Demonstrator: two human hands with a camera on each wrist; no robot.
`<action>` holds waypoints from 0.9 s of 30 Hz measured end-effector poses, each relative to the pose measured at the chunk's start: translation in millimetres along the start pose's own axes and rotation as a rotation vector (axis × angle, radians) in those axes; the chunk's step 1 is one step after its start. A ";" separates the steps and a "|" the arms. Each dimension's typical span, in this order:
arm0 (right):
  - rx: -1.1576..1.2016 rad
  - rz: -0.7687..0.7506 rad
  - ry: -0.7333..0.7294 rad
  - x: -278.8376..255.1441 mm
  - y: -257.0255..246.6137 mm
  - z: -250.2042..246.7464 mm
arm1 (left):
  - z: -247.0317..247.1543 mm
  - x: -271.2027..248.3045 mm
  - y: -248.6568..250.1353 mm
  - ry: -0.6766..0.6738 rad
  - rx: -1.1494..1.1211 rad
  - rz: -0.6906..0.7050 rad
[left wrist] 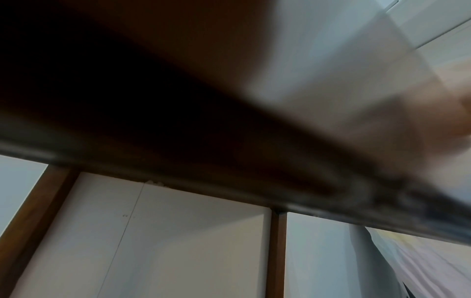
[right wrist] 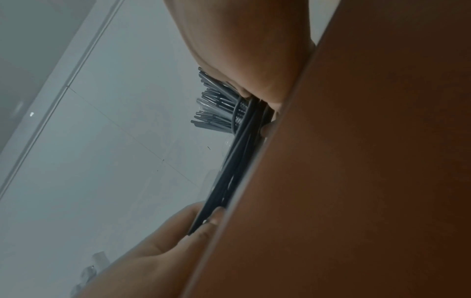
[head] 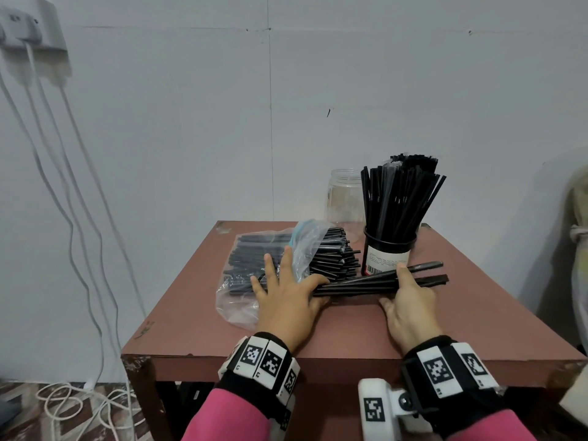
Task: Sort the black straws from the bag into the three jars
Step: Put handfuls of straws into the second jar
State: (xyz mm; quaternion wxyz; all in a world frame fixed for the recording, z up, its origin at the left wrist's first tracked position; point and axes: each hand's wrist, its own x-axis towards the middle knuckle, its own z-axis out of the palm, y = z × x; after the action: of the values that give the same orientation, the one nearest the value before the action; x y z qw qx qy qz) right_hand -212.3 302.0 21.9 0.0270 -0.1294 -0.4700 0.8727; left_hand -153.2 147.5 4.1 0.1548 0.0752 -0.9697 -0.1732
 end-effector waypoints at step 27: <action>-0.040 -0.569 -0.157 -4.1 -122.2 29.9 | 2.9 1.5 -2.8 0.002 -0.045 -0.030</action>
State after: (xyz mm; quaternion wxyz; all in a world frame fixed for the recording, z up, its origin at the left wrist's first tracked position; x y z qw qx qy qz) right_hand -224.9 345.0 139.5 0.2316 0.0751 -0.5052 0.8279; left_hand -155.3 145.5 1.0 0.1549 0.0863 -0.9642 -0.1970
